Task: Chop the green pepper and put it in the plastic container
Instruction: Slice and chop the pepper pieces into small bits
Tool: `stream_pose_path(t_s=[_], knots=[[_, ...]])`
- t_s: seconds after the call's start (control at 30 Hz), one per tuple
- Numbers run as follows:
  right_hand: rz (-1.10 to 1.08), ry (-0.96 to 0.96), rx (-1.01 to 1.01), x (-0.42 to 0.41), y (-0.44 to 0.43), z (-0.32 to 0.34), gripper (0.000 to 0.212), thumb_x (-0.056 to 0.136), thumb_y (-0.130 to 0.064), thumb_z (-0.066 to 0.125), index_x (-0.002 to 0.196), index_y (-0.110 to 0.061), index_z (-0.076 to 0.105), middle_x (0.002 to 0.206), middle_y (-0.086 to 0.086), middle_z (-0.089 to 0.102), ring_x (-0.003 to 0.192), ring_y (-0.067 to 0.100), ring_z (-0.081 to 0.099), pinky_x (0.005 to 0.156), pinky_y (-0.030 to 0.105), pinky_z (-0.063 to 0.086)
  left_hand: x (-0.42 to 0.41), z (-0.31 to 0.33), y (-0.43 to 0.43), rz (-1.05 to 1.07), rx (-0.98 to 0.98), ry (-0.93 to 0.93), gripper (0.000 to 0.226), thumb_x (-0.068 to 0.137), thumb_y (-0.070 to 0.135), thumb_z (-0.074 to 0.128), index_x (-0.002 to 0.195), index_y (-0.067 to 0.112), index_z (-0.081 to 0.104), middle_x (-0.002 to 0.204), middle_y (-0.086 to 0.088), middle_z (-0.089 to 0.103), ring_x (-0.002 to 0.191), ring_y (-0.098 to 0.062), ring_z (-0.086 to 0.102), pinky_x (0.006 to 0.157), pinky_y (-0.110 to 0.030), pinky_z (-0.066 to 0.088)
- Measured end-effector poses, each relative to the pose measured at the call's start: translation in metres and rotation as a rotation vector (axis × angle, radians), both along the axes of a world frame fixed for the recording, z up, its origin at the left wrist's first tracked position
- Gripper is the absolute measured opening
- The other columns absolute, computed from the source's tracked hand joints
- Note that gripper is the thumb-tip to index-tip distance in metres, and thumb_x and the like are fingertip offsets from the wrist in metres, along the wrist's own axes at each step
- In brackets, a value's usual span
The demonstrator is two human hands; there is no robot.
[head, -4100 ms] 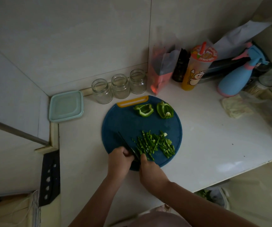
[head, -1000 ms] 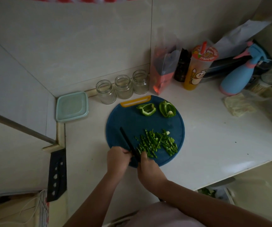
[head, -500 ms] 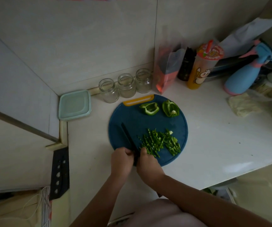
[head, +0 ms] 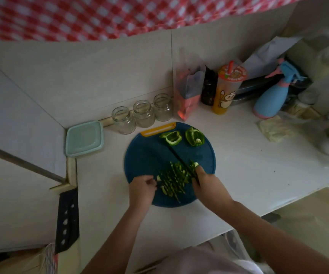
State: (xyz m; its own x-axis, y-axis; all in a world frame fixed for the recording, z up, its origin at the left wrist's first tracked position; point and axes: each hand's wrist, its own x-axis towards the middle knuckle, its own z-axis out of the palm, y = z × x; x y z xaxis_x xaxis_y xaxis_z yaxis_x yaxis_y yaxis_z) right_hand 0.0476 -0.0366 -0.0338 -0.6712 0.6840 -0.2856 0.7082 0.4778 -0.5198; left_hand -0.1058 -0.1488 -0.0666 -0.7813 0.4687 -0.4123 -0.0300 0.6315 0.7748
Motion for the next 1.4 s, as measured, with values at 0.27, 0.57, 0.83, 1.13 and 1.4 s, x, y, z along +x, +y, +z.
stream_pose_path(t_s=[0.27,0.57,0.83,1.13,1.4], knots=[[-0.085,-0.132,0.09,0.052,0.028,-0.014,0.01,0.1,-0.022,0.032,0.094,-0.015,0.032,0.066,0.004,0.046,0.062,0.029,0.051,0.054,0.034,0.037,0.028,0.001,0.0,-0.364,-0.128,0.377,0.067,0.083,0.029,0.069,0.139,0.008,0.039,0.139,-0.011,0.043,0.129,-0.024,0.04,0.106,-0.031,0.033],[-0.073,-0.196,0.069,0.055,0.005,-0.03,0.02,0.097,-0.018,0.03,0.116,-0.012,0.034,0.092,0.014,0.064,0.083,0.033,0.061,0.06,0.033,0.037,0.016,0.005,0.01,-0.319,-0.215,0.364,0.065,0.089,0.035,0.059,0.143,0.011,0.031,0.136,-0.013,0.047,0.124,-0.027,0.045,0.101,-0.036,0.037],[0.038,-0.234,0.116,0.028,0.002,-0.029,0.037,0.096,-0.013,0.035,0.132,-0.01,0.029,0.099,0.011,0.065,0.088,0.032,0.063,0.062,0.032,0.038,-0.019,0.018,0.047,-0.271,-0.151,0.224,0.068,0.088,0.027,0.062,0.145,0.011,0.029,0.144,-0.014,0.038,0.125,-0.029,0.047,0.102,-0.039,0.042],[-0.011,-0.16,0.066,0.044,0.035,-0.026,0.026,0.098,-0.02,0.033,0.123,-0.014,0.036,0.096,0.011,0.065,0.085,0.031,0.063,0.065,0.035,0.046,-0.059,0.022,0.122,-0.502,-0.129,0.228,0.096,0.069,0.016,0.082,0.145,0.013,0.025,0.147,-0.011,0.032,0.134,-0.025,0.033,0.109,-0.034,0.03],[-0.018,-0.162,0.044,0.046,0.034,-0.031,0.029,0.099,-0.02,0.03,0.126,-0.013,0.034,0.099,0.012,0.065,0.089,0.032,0.062,0.061,0.032,0.037,-0.071,0.002,0.13,-0.521,-0.095,0.256,0.077,0.068,0.017,0.082,0.134,0.012,0.044,0.127,-0.008,0.055,0.115,-0.024,0.054,0.099,-0.039,0.044]])
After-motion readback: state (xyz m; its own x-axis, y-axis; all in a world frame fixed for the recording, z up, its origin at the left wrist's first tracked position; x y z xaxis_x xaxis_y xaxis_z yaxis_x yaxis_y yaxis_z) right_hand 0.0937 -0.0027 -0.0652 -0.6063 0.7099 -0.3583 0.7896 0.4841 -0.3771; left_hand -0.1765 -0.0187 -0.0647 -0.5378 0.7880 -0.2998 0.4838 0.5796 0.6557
